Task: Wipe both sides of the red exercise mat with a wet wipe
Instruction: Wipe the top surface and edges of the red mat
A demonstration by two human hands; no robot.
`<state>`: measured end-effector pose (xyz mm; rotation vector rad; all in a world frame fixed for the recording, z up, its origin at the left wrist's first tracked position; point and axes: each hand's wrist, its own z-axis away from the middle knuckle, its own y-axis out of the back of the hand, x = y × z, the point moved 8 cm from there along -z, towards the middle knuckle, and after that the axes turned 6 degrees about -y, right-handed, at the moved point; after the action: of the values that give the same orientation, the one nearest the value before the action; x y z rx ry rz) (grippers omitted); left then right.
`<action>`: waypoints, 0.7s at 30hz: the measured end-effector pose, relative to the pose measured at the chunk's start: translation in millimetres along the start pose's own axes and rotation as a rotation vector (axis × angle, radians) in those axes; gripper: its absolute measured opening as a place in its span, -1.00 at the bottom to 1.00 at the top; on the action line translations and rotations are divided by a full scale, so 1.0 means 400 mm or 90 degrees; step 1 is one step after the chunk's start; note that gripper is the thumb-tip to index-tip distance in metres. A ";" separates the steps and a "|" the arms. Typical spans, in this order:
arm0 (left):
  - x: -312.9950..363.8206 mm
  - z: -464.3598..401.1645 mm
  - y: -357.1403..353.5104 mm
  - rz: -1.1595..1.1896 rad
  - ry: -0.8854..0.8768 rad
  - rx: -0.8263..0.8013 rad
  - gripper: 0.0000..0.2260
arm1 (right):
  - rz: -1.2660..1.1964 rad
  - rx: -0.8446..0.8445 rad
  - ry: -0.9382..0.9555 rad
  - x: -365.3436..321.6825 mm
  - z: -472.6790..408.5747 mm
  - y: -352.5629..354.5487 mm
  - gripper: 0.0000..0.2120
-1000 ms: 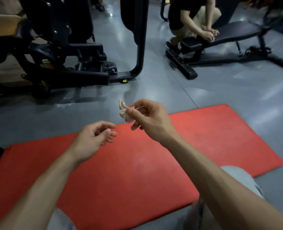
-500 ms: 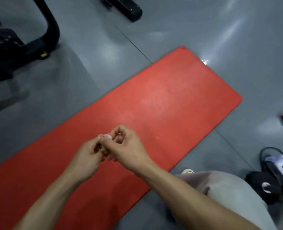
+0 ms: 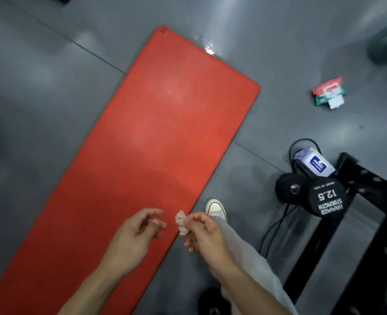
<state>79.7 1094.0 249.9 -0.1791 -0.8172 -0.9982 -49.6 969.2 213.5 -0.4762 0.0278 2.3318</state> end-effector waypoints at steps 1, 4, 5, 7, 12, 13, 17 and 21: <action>0.051 -0.001 -0.018 -0.008 0.000 -0.018 -0.77 | -0.015 0.016 -0.005 -0.026 0.030 0.044 -0.94; 0.224 -0.025 -0.073 -0.022 -0.024 -0.060 -0.83 | -0.067 0.078 0.017 -0.147 0.101 0.165 -0.90; 0.284 -0.036 -0.092 -0.029 -0.036 -0.071 -0.84 | -0.080 0.090 0.029 -0.193 0.119 0.193 -0.89; 0.393 -0.063 -0.125 -0.038 -0.063 -0.095 -0.75 | -0.102 0.091 0.057 -0.285 0.149 0.227 -0.91; 0.595 -0.090 -0.222 -0.040 -0.125 -0.147 -0.79 | -0.128 0.050 0.107 -0.433 0.221 0.252 -0.85; 0.621 -0.089 -0.234 -0.043 -0.134 -0.155 -0.78 | -0.134 0.040 0.115 -0.456 0.237 0.254 -0.80; 0.688 -0.078 -0.279 -0.081 -0.146 -0.187 -0.84 | -0.154 0.038 0.127 -0.507 0.297 0.286 -0.84; 0.774 -0.072 -0.341 -0.102 -0.195 -0.242 -0.85 | -0.192 0.083 0.146 -0.550 0.351 0.373 -0.87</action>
<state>71.9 795.2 411.2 -0.6117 -0.9234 -1.2931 -53.4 735.7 402.4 -0.6338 0.2027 1.9581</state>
